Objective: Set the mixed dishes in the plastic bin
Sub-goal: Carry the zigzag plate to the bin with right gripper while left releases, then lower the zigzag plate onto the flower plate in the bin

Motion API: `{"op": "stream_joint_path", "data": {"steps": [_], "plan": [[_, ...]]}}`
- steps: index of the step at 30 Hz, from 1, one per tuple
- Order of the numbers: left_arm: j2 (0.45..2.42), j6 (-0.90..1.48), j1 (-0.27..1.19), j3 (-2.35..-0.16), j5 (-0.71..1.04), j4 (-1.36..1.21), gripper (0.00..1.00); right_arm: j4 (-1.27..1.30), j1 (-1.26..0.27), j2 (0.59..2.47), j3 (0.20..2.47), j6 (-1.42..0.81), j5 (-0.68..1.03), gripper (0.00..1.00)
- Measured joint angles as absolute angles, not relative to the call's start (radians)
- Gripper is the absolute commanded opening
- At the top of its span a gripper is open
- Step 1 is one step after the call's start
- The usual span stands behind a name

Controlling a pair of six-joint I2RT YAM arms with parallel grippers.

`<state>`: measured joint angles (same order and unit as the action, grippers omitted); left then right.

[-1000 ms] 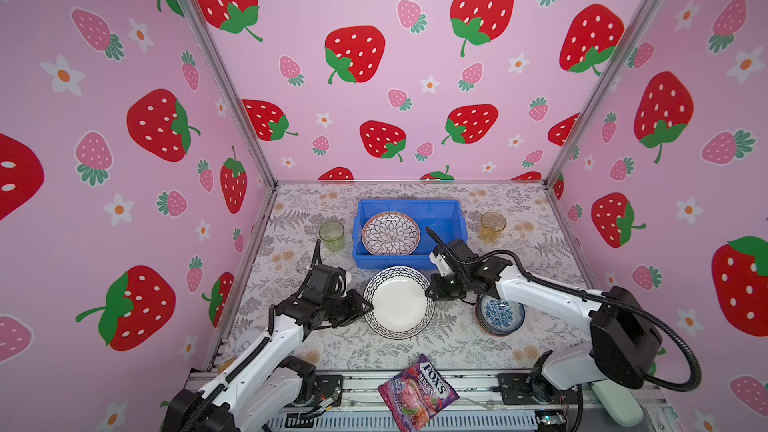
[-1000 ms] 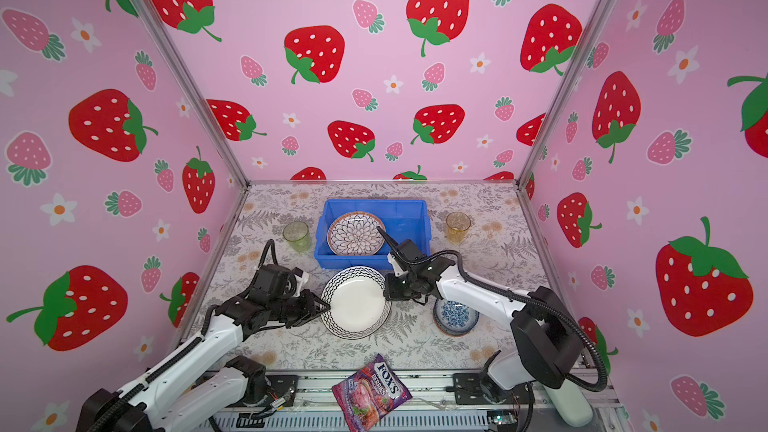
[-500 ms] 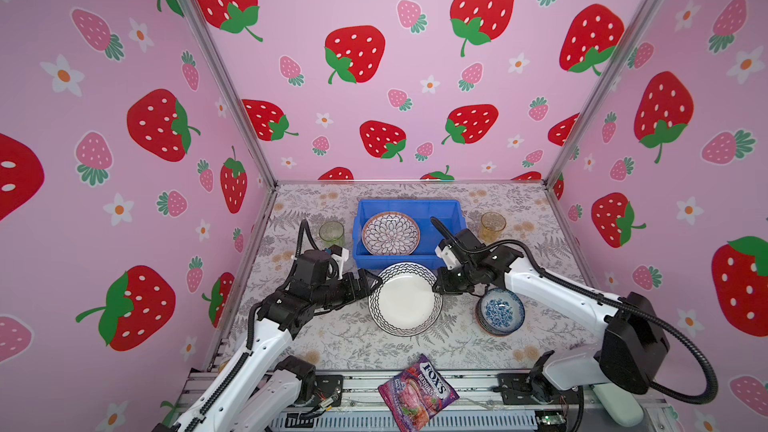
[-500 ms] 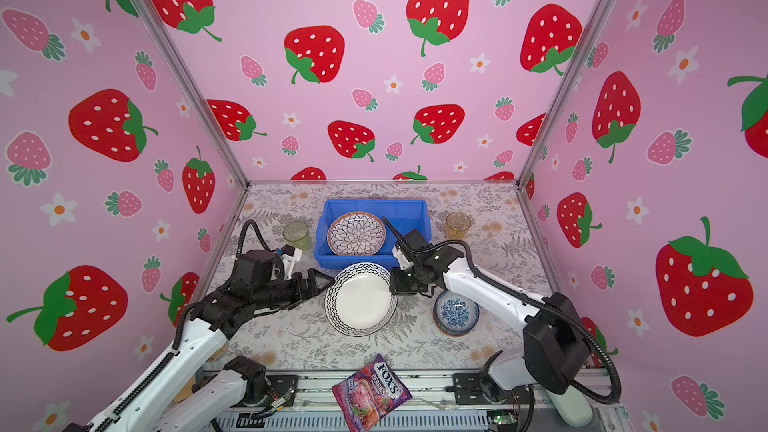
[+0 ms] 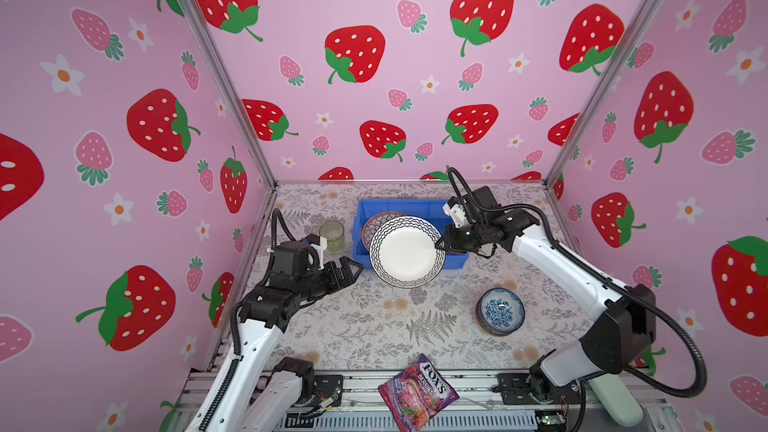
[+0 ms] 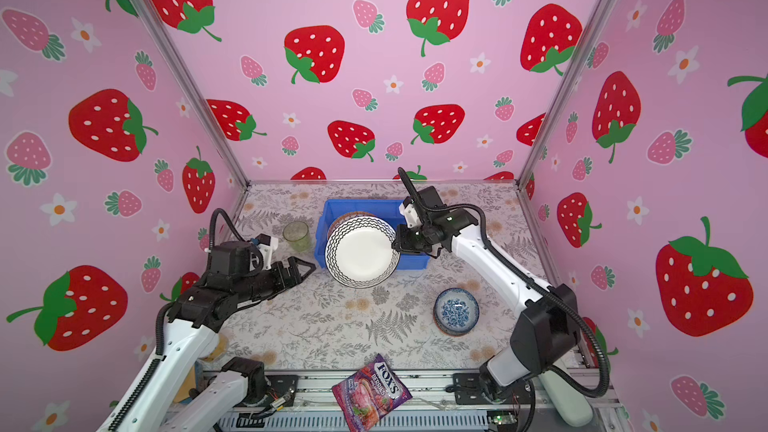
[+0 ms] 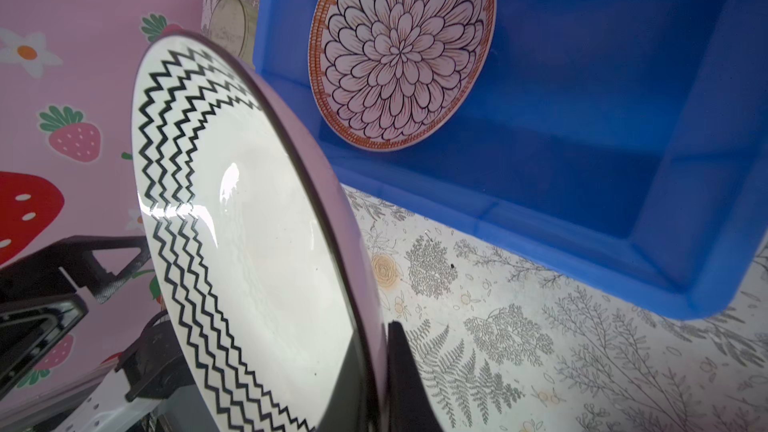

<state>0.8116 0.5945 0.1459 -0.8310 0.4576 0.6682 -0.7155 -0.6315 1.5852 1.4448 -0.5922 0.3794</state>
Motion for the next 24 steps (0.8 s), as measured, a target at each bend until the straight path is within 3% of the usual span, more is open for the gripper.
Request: {"op": "stream_joint_path", "data": {"steps": [8,24], "plan": [[0.840,0.593,0.088,-0.833,0.484,0.654,0.99,-0.657,-0.596,1.760,1.552,-0.614,0.376,0.00],[0.852,0.590,0.062,-0.833,0.506,0.639,0.99,-0.426,-0.584,1.910,1.560,-0.791,0.369,0.00]]}}
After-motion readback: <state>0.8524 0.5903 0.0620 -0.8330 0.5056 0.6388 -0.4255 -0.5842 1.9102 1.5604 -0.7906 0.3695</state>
